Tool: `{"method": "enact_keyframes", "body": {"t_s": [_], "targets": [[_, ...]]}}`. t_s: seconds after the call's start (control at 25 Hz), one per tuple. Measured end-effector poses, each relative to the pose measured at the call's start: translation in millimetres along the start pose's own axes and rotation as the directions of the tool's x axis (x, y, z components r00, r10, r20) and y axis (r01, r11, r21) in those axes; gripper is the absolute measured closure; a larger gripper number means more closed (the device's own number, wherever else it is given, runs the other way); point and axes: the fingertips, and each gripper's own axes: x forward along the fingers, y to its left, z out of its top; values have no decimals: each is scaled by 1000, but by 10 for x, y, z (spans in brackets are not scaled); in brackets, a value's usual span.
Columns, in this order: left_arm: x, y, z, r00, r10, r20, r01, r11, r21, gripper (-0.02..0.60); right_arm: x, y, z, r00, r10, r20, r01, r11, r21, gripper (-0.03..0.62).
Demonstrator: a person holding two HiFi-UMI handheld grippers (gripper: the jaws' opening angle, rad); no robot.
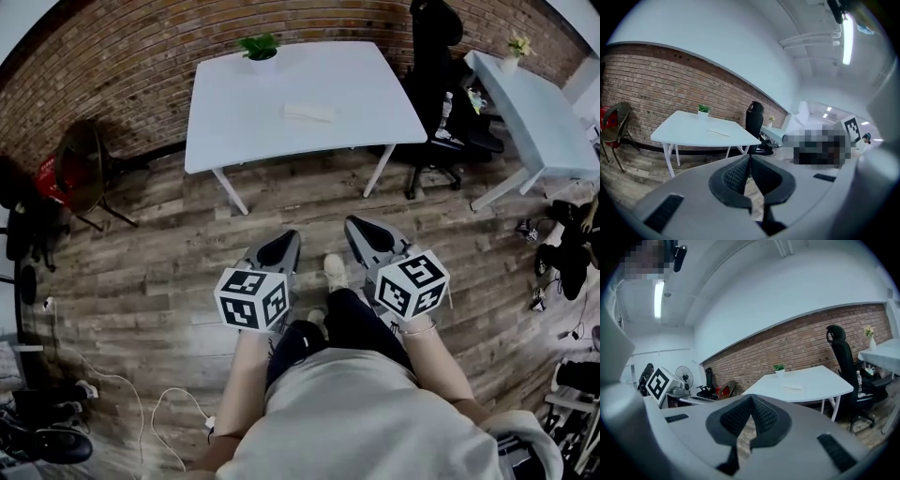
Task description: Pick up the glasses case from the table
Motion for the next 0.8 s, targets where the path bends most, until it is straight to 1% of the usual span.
{"method": "enact_keyframes", "body": {"t_s": [0.16,0.32,0.4,0.56,0.8], "targets": [[167,200,127,1000,2,4,-2,1000,-14,571,305,-139,90,1000,20,1,-20,1000,10,595],[442,518,313,999,40,11,-40,999,-33,571,749,-403,217,999,49,3,-49,998,27,595],[655,703,430,998,55,7,-54,998,-40,571,1007,-565,312,998,65,4,-65,998,13,595],[1130,1006,810,997,72,20,-71,997,-36,571,1488,-970,578,996,91,-7,-91,995,-28,595],[1866,1416,1334,994,103,36,-100,993,-68,571,2188,-1619,967,990,131,-46,-133,989,-57,595]]}}
